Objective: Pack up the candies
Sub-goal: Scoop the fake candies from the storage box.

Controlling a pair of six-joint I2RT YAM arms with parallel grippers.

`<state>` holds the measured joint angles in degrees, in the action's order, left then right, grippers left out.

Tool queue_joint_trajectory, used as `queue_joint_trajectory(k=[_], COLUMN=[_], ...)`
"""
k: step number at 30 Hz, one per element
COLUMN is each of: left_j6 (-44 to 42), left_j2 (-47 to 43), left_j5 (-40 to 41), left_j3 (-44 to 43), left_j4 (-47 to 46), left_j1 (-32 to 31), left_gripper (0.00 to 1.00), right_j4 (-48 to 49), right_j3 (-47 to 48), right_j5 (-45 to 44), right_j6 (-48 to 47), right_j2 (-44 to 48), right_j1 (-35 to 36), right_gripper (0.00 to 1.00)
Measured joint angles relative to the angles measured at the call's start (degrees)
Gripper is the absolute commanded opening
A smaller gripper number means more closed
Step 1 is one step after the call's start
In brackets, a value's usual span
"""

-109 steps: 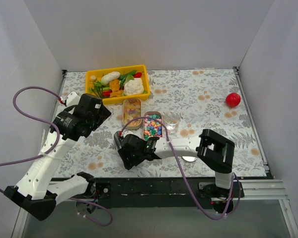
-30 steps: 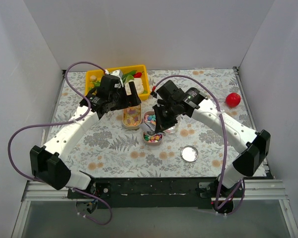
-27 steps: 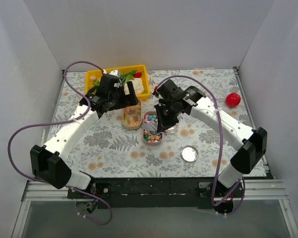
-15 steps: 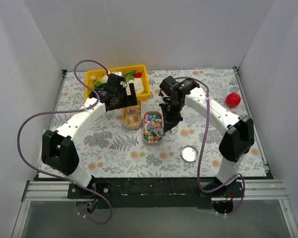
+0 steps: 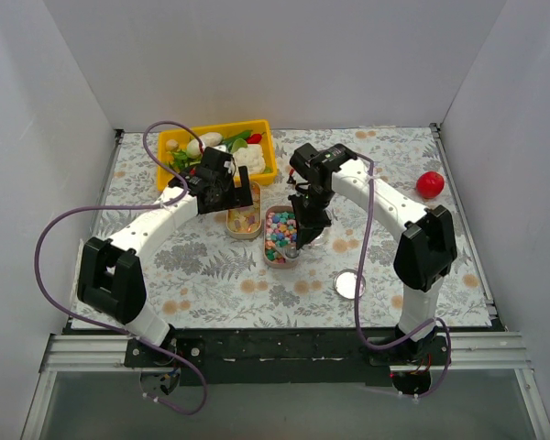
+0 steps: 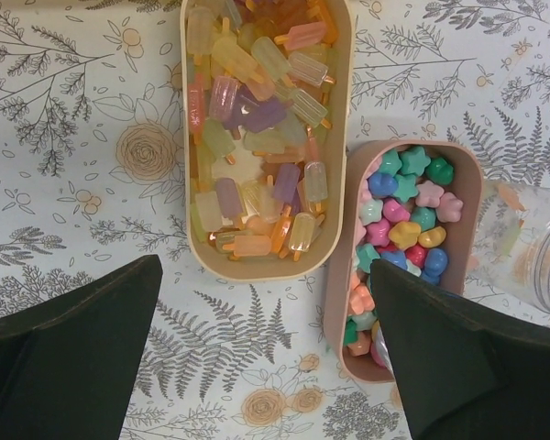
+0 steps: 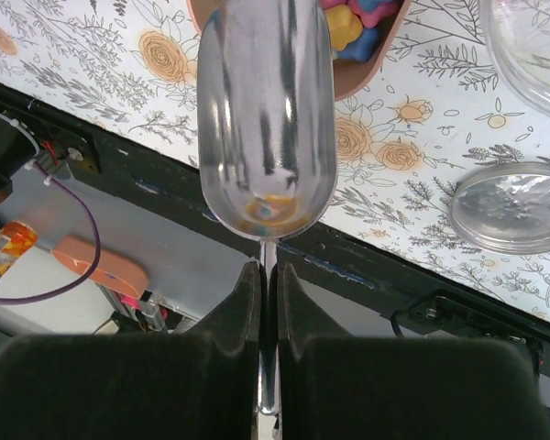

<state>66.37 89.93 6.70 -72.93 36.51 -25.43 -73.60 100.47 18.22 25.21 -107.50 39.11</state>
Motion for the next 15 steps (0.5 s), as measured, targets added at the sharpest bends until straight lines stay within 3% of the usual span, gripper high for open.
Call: queue_joint_trajectory(k=[9,15], left_j6=[-2.21,-3.61], left_j2=[0.15,9.99], left_j5=[-1.4,-8.37], left_j3=[1.11,-8.68], left_j4=[-1.33,-0.79], left_j1=[0.0,0.09], left_gripper=[0.98,0.74], right_j4=[0.0,0.22], right_j3=[0.13,0.24], right_j5=[-0.26,-2.51], right_j6=[0.28,1.03], right_j2=[-4.35,-5.07], right_j1=[-0.02,0.0], right_gripper=[0.01,0.01])
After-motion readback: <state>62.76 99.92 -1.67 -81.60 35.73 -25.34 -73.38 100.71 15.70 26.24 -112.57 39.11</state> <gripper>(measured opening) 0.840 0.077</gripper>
